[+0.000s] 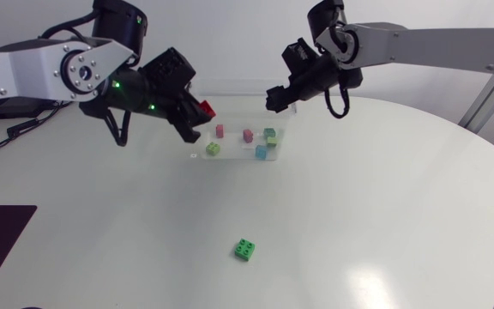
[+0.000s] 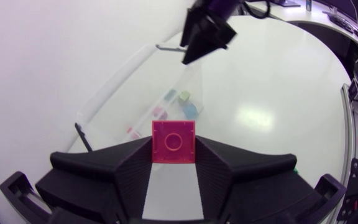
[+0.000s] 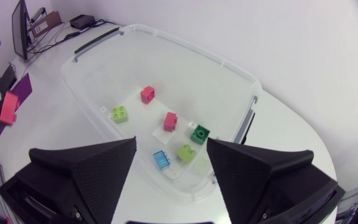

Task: Place the duplo bricks in the container

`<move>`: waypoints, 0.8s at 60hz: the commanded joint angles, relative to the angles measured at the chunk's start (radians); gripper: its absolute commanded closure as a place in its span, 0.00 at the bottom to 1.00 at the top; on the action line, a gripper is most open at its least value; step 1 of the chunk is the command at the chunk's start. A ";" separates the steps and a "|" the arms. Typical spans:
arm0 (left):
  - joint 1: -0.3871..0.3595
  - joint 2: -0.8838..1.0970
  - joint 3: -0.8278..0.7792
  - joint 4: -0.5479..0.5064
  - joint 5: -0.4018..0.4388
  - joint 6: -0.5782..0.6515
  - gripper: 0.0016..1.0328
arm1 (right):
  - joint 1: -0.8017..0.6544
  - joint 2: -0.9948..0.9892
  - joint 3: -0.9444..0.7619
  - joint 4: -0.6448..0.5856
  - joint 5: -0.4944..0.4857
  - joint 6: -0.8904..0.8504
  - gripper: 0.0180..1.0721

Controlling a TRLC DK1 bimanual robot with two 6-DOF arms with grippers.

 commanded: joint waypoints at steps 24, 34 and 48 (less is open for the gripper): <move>0.039 0.357 0.381 0.084 -0.012 -0.169 0.70 | 0.098 -0.431 -0.570 0.049 -0.019 -0.112 0.17; 0.045 0.465 0.506 0.084 -0.038 -0.183 0.70 | 0.144 -0.477 -0.707 0.070 -0.025 -0.128 0.17; 0.042 0.574 0.637 0.050 -0.051 -0.205 0.33 | 0.247 -0.452 -0.785 0.083 -0.020 -0.120 0.17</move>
